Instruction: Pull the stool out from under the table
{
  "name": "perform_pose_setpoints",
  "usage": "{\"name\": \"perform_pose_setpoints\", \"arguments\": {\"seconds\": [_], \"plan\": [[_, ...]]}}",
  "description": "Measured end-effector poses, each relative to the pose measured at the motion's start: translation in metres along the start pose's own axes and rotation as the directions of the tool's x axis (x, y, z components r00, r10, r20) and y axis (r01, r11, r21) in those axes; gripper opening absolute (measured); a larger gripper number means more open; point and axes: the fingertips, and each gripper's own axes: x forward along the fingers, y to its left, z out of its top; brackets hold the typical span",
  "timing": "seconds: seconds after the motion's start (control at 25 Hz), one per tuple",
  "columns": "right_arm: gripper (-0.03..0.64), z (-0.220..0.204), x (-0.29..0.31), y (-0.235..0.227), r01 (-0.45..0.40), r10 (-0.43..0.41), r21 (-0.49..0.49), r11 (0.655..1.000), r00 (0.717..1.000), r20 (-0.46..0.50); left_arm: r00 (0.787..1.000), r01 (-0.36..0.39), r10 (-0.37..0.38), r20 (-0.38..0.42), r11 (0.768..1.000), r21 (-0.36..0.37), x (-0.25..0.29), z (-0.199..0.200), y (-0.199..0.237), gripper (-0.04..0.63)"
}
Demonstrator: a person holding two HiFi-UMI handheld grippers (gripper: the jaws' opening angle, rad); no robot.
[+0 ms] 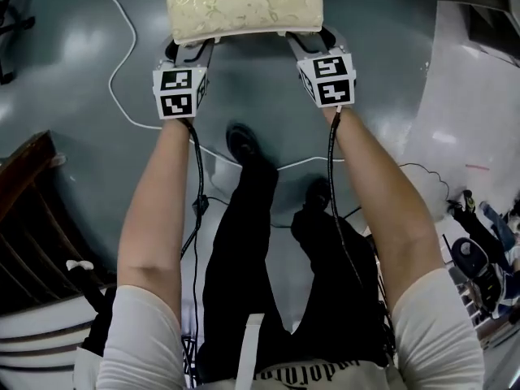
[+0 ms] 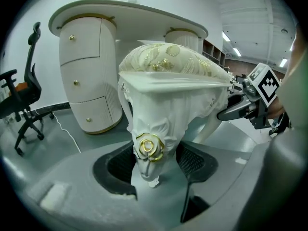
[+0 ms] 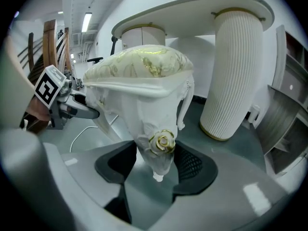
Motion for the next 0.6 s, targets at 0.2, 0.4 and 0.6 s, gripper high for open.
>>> {"name": "perform_pose_setpoints", "arguments": {"seconds": [0.2, 0.4, 0.6], "plan": [[0.238, -0.101, -0.094, 0.052, -0.039, 0.04, -0.052, 0.998, 0.999, 0.003, 0.998, -0.056, 0.056, 0.012, 0.997, -0.045, -0.092, -0.092, -0.094, 0.259], [0.238, -0.103, -0.094, 0.052, -0.053, 0.052, -0.053, 0.997, 0.998, -0.022, 0.997, -0.075, 0.075, 0.004, 0.996, -0.054, -0.092, -0.096, -0.097, 0.261], [0.239, -0.105, -0.091, 0.05, -0.071, 0.067, -0.06, 0.996, 0.996, -0.061, 0.997, -0.076, 0.074, -0.035, 0.996, -0.056, -0.092, -0.099, -0.097, 0.261]]}}
